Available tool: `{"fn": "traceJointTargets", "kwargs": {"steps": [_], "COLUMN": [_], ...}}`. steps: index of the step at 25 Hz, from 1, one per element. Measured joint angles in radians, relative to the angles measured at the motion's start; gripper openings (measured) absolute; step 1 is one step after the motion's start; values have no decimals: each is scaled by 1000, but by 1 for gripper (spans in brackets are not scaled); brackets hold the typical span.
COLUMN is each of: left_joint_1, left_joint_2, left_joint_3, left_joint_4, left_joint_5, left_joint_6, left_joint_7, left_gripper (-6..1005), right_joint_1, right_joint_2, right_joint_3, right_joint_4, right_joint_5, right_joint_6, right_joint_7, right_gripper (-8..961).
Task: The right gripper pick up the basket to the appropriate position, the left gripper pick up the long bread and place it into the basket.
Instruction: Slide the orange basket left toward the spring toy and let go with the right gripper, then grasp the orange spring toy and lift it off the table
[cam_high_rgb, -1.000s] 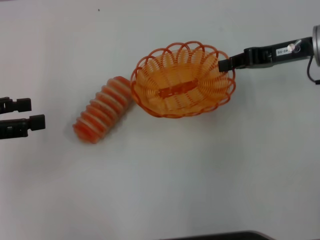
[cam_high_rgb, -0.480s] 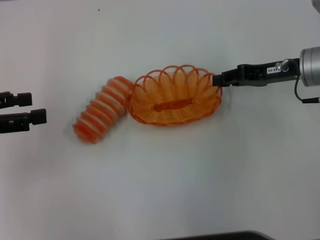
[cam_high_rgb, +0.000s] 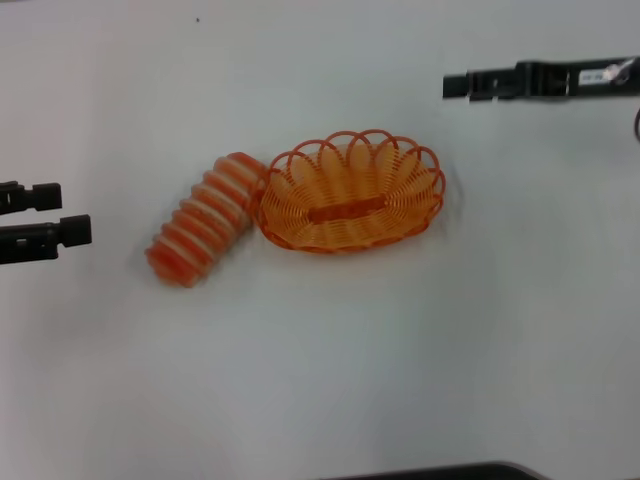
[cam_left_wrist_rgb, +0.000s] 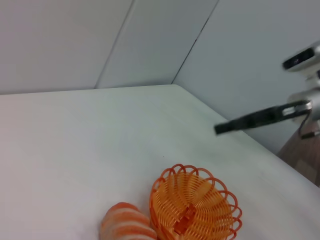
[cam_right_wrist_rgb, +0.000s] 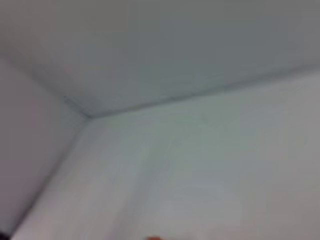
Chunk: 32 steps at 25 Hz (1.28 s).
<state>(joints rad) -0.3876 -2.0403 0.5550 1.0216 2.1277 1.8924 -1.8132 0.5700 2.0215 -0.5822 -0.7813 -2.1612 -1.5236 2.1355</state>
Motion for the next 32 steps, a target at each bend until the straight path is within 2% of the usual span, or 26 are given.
{"fn": "traceJointTargets", "kwargs": {"steps": [3, 5, 10, 15, 19, 21, 22, 24, 25, 27, 32], "left_joint_1": [1, 2, 1, -5, -9, -13, -15, -18, -18, -15, -19], "left_joint_2": [-2, -5, -17, -39, -80, -114, -122, -128, -128, -129, -127], "left_joint_3": [0, 0, 0, 26, 113, 174, 212, 306, 306, 442, 545], "left_joint_4": [1, 3, 8, 51, 148, 216, 235, 246, 246, 225, 190], "left_joint_5": [0, -3, -7, 4, 46, 90, 107, 123, 123, 123, 123], "left_joint_6": [-1, -1, -13, -94, -161, -200, -225, -284, -284, -392, -496], "left_joint_7": [-1, -1, -16, -138, -236, -275, -295, -338, -338, -363, -364], "left_gripper": [841, 841, 841, 841, 840, 840, 840, 840, 840, 840, 840], "right_joint_1": [-11, -13, -17, -17, -17, -16, -15, -13, -11, -9, -6], "right_joint_2": [0, 6, 17, 39, 45, 46, 48, 51, 51, 53, 58], "right_joint_3": [-5, -27, -96, -113, -111, -108, -107, -108, -108, -106, -105], "right_joint_4": [-92, -136, -208, -265, -269, -267, -266, -268, -270, -270, -276], "right_joint_5": [59, 40, -60, -179, -199, -199, -199, -199, -199, -200, -195], "right_joint_6": [-144, -219, -310, -267, -200, -177, -169, -156, -152, -148, -136], "right_joint_7": [-158, -277, -465, -490, -486, -486, -484, -478, -476, -475, -461], "right_gripper": [626, 726, 776, 776, 776, 776, 776, 776, 776, 776, 776]}}
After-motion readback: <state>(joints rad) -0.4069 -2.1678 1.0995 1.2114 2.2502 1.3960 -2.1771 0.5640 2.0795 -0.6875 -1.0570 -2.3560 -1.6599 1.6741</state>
